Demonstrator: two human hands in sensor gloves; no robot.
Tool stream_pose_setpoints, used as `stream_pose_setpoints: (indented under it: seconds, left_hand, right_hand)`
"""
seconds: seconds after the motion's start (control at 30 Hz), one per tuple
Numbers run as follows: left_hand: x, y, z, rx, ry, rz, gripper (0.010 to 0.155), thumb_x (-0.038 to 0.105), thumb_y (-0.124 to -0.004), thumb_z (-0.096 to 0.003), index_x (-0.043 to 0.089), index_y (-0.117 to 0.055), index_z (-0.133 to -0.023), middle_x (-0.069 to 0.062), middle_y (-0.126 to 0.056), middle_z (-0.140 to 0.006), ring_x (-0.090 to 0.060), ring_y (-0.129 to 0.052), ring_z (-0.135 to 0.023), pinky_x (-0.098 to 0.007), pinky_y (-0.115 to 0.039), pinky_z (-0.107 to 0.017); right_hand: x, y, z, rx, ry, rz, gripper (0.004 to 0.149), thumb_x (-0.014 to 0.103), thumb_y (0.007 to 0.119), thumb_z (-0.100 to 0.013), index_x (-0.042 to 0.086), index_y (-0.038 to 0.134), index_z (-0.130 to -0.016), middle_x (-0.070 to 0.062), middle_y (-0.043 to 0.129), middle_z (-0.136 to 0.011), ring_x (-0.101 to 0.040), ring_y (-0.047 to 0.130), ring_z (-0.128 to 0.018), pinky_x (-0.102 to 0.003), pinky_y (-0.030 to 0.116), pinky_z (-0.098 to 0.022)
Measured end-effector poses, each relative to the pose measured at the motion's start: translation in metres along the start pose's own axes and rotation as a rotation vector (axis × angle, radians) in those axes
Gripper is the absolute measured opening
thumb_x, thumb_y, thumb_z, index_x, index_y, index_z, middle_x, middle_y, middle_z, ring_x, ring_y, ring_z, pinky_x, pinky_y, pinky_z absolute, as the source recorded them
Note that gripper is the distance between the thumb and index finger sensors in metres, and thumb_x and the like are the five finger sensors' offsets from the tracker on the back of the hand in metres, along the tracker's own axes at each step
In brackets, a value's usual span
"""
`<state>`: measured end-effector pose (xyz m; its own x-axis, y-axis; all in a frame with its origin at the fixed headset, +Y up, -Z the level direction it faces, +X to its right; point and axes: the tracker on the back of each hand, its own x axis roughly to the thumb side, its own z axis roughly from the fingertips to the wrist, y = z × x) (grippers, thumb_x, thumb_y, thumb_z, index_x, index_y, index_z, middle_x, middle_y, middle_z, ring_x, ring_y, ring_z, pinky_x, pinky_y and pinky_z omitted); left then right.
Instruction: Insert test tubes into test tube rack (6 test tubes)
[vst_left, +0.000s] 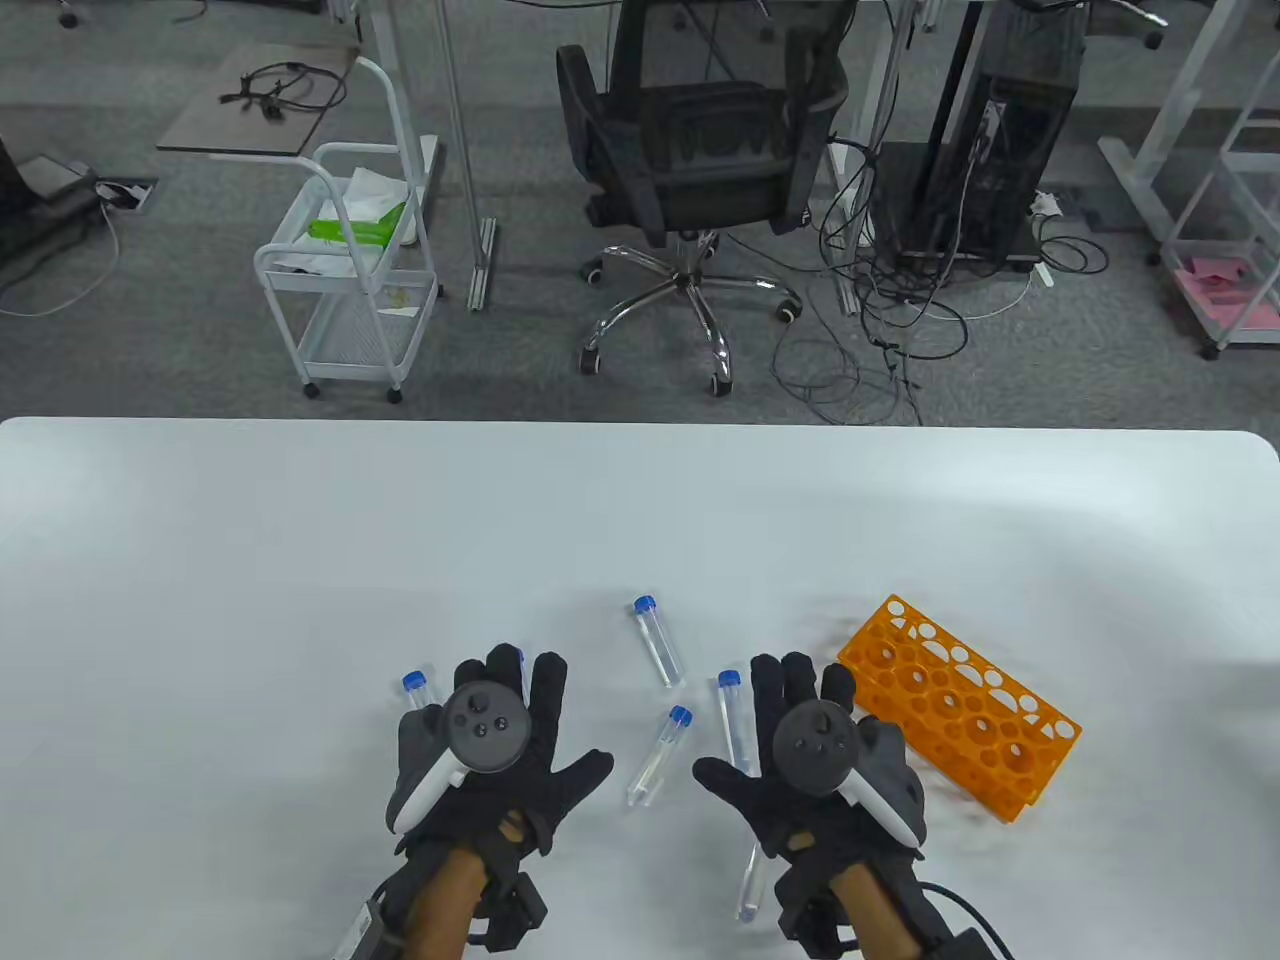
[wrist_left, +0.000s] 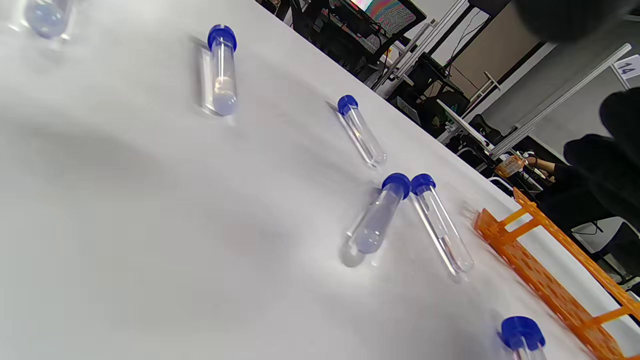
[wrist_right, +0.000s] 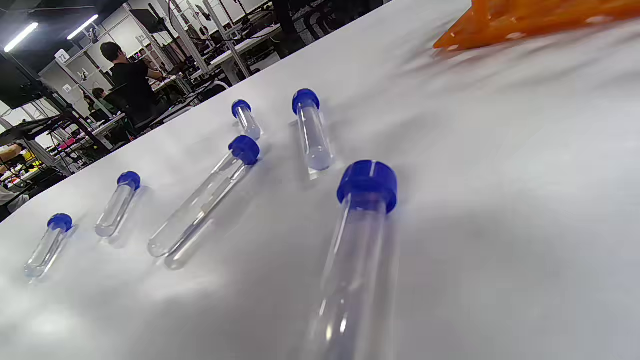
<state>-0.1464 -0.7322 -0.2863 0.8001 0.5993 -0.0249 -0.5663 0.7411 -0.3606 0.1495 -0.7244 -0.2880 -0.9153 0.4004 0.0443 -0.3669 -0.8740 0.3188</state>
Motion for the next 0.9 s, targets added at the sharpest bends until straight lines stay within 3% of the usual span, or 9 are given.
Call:
stream_pose_setpoints:
  seconds: [0.6, 0.9]
  left_hand:
    - [-0.002, 0.001, 0.0, 0.003, 0.0, 0.022, 0.088, 0.072, -0.062, -0.0389, 0.05, 0.005, -0.092, 0.001, 0.026, -0.1, -0.027, 0.028, -0.089, -0.065, 0.015, -0.057]
    - [-0.002, 0.002, -0.001, 0.002, -0.005, 0.024, 0.088, 0.071, -0.062, -0.0391, 0.049, 0.005, -0.092, 0.001, 0.026, -0.1, -0.027, 0.028, -0.089, -0.065, 0.015, -0.057]
  right_hand:
    - [-0.006, -0.006, -0.001, -0.018, 0.008, -0.03, 0.098, 0.085, 0.049, -0.034, 0.039, -0.011, -0.096, -0.003, -0.011, -0.113, -0.041, -0.015, -0.098, -0.075, 0.012, -0.062]
    - [-0.027, -0.028, 0.001, -0.123, 0.071, -0.135, 0.092, 0.082, 0.043, -0.035, 0.037, -0.006, -0.099, -0.006, -0.012, -0.111, -0.043, -0.015, -0.096, -0.075, 0.012, -0.059]
